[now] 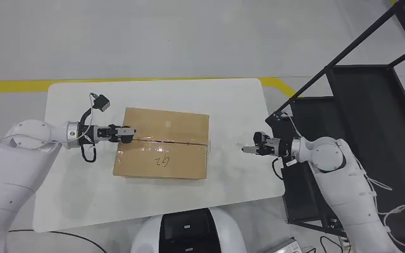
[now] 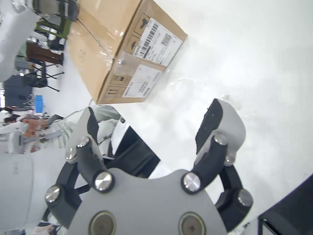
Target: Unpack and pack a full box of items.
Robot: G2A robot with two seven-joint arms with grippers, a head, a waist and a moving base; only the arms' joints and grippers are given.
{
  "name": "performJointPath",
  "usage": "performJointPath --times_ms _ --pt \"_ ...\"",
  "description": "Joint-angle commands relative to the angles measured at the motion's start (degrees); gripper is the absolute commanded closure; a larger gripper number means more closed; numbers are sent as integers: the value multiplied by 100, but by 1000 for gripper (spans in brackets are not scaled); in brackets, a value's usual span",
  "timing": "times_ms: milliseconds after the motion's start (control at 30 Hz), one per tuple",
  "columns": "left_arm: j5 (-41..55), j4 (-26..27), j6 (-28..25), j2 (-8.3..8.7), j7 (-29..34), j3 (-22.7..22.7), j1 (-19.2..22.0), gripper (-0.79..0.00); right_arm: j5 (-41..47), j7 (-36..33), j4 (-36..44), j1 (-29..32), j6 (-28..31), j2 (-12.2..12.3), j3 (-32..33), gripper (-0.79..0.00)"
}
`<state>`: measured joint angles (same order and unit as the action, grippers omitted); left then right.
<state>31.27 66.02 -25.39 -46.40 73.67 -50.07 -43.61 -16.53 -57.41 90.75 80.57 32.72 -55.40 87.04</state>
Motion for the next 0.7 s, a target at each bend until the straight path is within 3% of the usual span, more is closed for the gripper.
performJointPath --times_ms 0,400,667 --pt "0 0 0 0 0 0 0 -785 -20 6 3 0 -2 0 -9 -785" --pt "0 0 0 0 0 0 0 -785 -96 27 6 2 -11 0 -17 -785" --pt "0 0 0 0 0 0 0 -785 -2271 1466 -502 -430 -447 -139 -975 -785"
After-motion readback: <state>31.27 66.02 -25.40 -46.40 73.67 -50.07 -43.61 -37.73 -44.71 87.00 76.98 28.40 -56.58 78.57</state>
